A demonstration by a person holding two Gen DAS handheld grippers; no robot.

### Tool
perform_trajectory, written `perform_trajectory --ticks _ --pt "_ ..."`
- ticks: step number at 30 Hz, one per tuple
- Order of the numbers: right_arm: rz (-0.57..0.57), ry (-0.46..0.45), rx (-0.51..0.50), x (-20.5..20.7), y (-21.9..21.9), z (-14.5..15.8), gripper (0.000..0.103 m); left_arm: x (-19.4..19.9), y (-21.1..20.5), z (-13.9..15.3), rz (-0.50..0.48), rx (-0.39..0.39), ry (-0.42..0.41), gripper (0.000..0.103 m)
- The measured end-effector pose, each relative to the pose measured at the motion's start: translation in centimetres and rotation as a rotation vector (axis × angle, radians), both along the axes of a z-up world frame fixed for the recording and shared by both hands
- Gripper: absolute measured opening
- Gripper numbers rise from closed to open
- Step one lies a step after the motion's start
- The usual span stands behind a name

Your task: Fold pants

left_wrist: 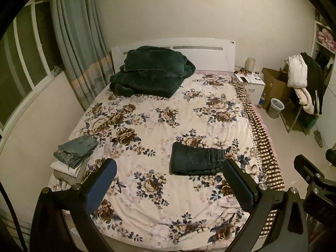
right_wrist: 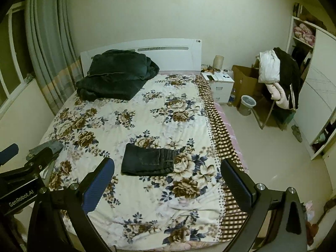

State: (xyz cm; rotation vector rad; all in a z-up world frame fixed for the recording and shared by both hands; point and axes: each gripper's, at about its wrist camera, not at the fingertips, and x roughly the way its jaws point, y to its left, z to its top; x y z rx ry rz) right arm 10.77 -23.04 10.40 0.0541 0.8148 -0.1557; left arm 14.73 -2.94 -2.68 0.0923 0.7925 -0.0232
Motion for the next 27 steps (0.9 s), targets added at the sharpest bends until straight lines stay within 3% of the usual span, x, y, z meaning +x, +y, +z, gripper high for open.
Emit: perform_trajectory --ticks 27 --pt "0.009 0.026 0.003 0.0 -0.1 -1.4 0.103 -0.3 0.5 -0.7 0.009 0.005 0.006 0.103"
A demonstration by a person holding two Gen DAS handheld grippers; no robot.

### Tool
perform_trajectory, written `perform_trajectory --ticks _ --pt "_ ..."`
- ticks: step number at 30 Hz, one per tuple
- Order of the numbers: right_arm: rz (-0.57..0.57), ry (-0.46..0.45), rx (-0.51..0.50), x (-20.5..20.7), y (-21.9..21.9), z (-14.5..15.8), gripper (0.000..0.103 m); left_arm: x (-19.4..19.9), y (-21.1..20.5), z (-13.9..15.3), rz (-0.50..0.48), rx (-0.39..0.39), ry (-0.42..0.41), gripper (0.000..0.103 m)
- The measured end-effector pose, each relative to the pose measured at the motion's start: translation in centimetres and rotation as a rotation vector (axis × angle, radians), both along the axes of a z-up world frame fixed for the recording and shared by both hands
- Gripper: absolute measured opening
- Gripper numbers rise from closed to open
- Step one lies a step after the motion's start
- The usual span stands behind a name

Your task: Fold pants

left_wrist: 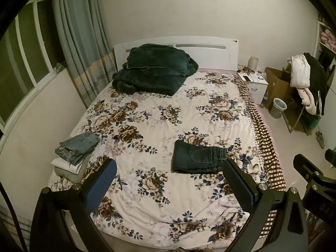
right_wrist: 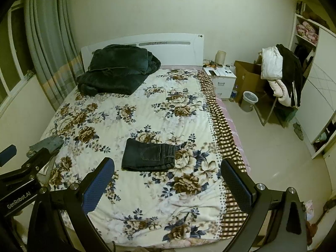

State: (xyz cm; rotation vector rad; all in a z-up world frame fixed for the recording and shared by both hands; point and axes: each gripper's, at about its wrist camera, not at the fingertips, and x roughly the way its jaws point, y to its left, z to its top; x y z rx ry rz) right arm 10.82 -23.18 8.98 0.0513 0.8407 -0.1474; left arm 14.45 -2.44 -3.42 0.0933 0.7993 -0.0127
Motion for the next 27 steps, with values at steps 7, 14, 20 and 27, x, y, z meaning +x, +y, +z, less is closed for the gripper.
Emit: perform_trajectory --ticks 7,14,20,27 --pt "-0.001 -0.003 0.001 0.07 -0.04 0.01 0.103 0.06 0.07 -0.03 -0.003 0.000 -0.001 0.103" --pt "0.003 0.005 0.001 0.34 -0.27 0.03 0.103 0.13 0.20 -0.02 -0.002 0.003 0.000 0.103" --pt "-0.001 0.007 0.000 0.17 -0.15 -0.06 0.103 -0.18 0.39 -0.23 0.011 0.011 0.006 0.103" --pt "-0.001 0.006 0.001 0.12 -0.18 -0.06 0.103 -0.54 0.43 -0.32 0.009 0.011 0.001 0.103"
